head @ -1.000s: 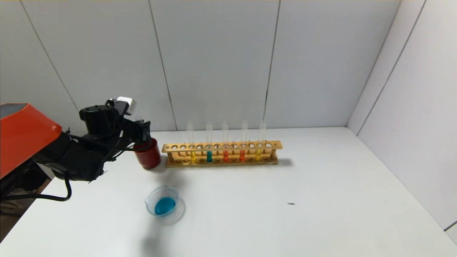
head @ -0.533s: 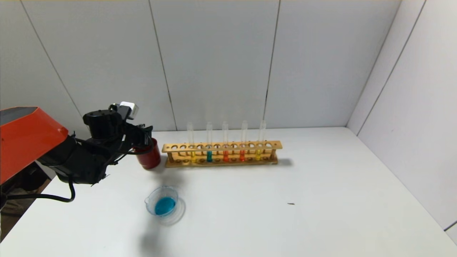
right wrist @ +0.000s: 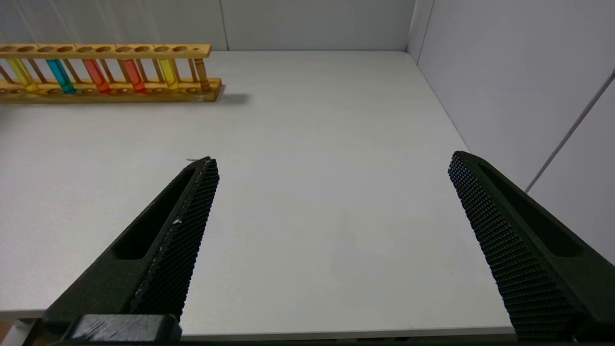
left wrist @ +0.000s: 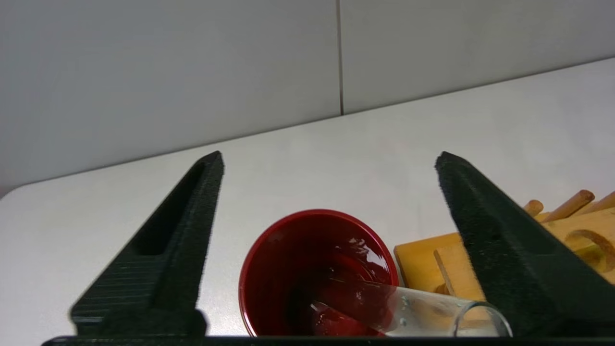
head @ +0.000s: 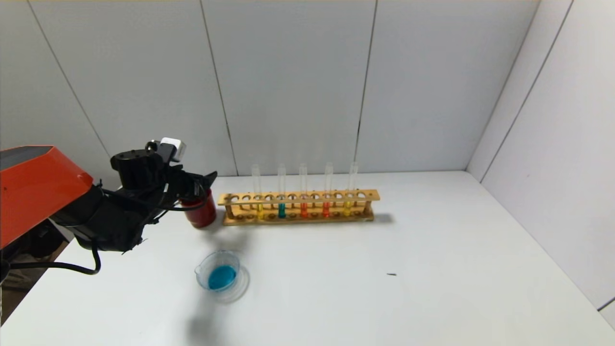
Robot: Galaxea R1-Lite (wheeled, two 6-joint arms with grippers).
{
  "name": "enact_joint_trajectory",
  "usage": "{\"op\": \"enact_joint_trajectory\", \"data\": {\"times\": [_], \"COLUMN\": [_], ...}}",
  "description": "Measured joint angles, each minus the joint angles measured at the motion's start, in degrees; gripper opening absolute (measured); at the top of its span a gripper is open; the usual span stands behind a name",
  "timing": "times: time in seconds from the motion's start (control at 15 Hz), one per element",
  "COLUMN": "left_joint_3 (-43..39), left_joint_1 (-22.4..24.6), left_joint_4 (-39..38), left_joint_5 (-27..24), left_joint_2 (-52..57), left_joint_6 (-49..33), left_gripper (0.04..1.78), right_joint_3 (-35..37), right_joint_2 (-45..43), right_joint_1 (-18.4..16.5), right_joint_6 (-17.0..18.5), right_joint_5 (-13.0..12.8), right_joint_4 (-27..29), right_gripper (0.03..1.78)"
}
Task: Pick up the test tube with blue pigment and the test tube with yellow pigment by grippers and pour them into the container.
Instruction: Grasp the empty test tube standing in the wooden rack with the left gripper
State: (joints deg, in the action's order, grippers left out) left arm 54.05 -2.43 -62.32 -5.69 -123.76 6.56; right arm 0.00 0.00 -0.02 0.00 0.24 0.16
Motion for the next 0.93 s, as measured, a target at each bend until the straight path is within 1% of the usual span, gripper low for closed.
{"op": "enact_joint_trajectory", "data": {"times": [0.07,0.2,0.47,0.73,0.93], "left_joint_3": [-0.2,-0.4,0.1,-0.2,-2.7], "left_joint_1": [0.0,0.0,-0.1,-1.0,-2.8], "left_joint_4": [-0.4,-0.4,1.4,6.1,10.9], "left_joint_5": [0.1,0.1,-0.1,-0.3,-0.3], "left_joint_2": [0.2,1.3,5.9,13.2,18.7], "left_joint_6": [0.1,0.1,1.1,3.7,4.3], "left_gripper": [1.68,1.75,1.75,1.75,1.75], "right_joint_3": [0.0,0.0,0.0,0.0,0.0], "right_joint_2": [0.0,0.0,0.0,0.0,0.0], "right_joint_1": [0.0,0.0,0.0,0.0,0.0], "right_joint_6": [0.0,0.0,0.0,0.0,0.0], "right_joint_5": [0.0,0.0,0.0,0.0,0.0], "right_joint_4": [0.0,0.0,0.0,0.0,0.0], "right_gripper": [1.75,1.75,1.75,1.75,1.75]}}
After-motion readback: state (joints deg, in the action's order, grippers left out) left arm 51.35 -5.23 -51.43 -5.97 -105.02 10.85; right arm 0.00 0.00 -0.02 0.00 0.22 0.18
